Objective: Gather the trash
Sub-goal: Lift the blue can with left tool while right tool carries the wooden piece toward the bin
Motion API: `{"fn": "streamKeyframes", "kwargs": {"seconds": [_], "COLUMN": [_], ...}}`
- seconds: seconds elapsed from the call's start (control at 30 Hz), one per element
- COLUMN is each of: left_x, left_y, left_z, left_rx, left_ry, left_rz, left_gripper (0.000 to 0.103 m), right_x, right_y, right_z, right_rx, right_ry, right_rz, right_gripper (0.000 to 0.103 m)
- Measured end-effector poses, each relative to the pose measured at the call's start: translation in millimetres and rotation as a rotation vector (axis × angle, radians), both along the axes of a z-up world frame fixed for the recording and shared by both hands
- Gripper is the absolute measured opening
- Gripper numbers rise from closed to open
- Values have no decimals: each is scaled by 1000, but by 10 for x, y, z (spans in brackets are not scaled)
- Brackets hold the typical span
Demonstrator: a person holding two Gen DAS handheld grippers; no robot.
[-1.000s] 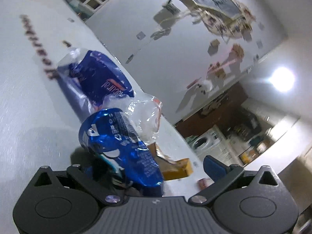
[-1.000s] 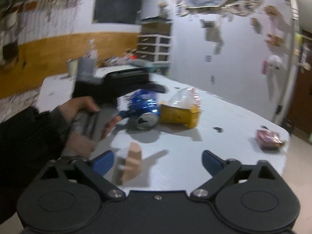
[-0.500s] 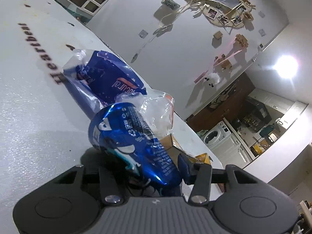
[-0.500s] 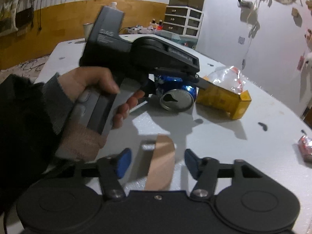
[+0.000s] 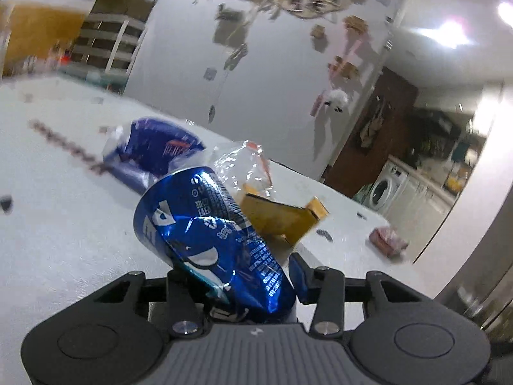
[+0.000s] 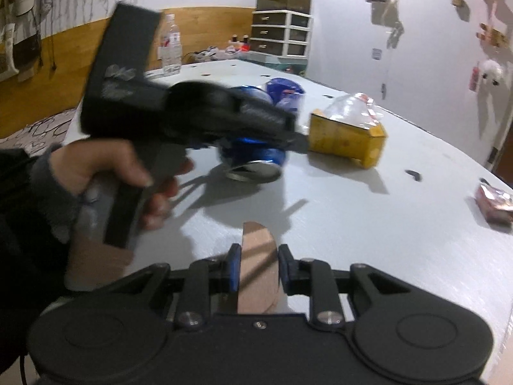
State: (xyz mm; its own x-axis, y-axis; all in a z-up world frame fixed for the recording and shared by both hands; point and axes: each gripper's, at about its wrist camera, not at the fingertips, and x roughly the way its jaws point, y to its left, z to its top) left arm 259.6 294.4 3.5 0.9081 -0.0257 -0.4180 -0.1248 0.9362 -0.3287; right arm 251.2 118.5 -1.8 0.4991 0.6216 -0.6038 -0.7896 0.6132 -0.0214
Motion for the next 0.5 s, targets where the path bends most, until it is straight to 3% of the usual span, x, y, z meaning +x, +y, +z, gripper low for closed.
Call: {"fn": "streamKeyframes", "kwargs": {"seconds": [0.23, 0.5], "left_x": [-377, -791], "left_y": [-399, -905], "left_z": [152, 219], "left_rx": [149, 285], "left_ry": [-35, -12], "left_rz": [-39, -58], "left_gripper": [46, 46], "right_x": [-80, -188], "right_y": [-457, -957], "right_z": [76, 124], "right_rx": [40, 68], "right_ry": [-9, -34], "right_rz": [-91, -195], "right_gripper": [25, 25]}}
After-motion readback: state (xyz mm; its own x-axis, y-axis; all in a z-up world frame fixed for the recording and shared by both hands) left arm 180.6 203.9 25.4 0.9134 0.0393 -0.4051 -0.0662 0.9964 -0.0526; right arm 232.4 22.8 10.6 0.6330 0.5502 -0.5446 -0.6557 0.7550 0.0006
